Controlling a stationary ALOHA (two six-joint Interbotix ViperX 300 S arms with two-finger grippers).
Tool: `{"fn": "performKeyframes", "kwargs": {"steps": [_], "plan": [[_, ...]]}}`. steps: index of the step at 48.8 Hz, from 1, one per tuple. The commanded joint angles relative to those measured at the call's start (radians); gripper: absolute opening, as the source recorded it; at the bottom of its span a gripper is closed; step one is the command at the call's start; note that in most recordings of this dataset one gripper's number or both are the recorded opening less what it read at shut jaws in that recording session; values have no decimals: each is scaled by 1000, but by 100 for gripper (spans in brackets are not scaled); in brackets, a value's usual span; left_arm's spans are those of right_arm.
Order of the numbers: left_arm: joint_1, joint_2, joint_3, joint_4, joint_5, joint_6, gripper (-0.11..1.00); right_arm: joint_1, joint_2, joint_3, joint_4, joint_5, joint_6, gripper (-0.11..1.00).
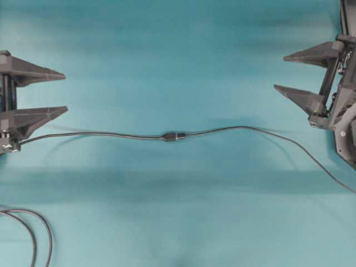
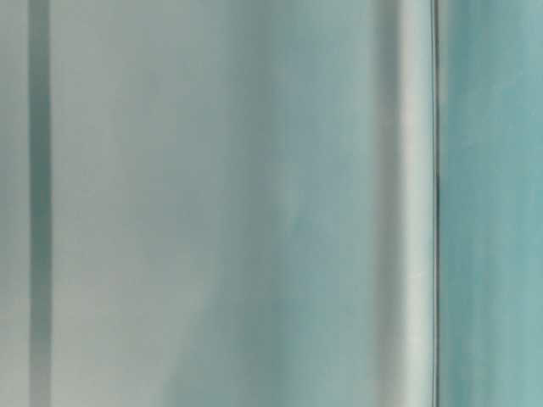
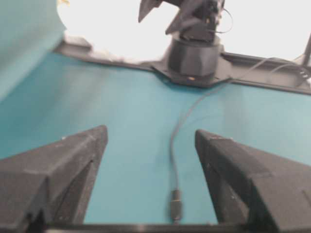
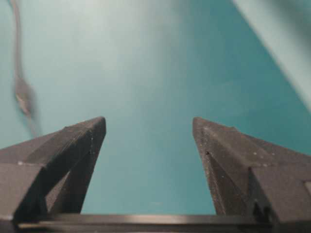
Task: Insert the USB using both arms.
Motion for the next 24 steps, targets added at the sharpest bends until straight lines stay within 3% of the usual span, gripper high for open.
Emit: {"fn": "performKeyframes", "kwargs": {"steps": [1,5,17,24], "plan": [[-3,-14,6,5,-20,48,92,-2,3,-6,-8,-8,-77,80],[-3,-29,25,5,-26,58,92,-3,3,-2,-8,-8,-104,80],[-2,-78,78,3,-38,58,92,-17,-21,58,0,-35,2,83],[5,-98,98,5,-40,58,92,-48,-52,78,0,-32,3,83]]}}
